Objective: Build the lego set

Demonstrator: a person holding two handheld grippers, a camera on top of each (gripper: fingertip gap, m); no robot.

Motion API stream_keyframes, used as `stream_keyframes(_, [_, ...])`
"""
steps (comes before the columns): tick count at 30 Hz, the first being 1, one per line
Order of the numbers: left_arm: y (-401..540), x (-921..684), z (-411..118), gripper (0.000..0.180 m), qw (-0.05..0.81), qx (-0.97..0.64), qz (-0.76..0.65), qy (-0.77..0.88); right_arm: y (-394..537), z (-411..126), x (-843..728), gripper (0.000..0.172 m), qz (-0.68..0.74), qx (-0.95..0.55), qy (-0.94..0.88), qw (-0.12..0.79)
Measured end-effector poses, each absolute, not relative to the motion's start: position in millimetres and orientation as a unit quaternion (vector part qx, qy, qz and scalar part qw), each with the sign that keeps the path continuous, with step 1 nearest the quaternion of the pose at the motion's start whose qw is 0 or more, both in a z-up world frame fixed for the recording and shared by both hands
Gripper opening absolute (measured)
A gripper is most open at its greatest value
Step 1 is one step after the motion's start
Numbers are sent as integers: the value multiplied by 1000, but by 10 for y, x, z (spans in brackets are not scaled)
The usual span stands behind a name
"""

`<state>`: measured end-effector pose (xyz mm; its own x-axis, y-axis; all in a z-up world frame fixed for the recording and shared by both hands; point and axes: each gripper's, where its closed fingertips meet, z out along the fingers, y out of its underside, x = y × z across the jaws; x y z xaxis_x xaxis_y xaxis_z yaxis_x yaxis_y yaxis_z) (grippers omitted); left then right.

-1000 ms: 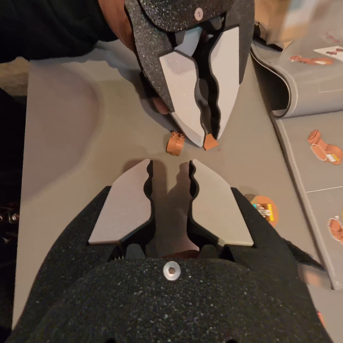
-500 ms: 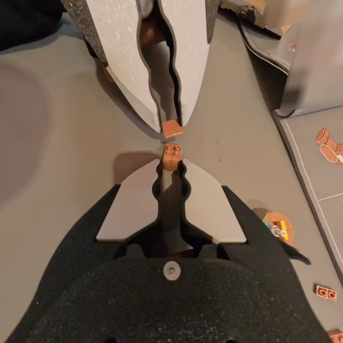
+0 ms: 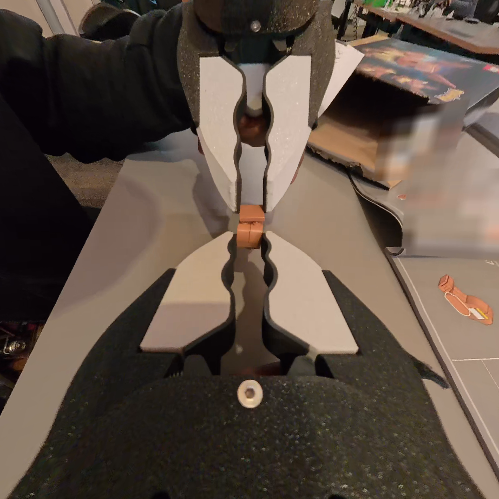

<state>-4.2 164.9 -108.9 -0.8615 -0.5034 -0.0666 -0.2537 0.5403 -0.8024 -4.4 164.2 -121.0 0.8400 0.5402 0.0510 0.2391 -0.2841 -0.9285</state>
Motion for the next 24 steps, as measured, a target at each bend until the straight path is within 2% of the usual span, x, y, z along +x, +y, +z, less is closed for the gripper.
stream_keyframes(10, [1607, -56, -1081, 15, 125, -206, -369, 898, 1616, -1187, -53, 17, 132, -782, -255, 553])
stream_keyframes(24, [1589, -36, -1086, 21, 119, -211, -375, 895, 1604, -1155, -65, 17, 140, -776, -254, 561])
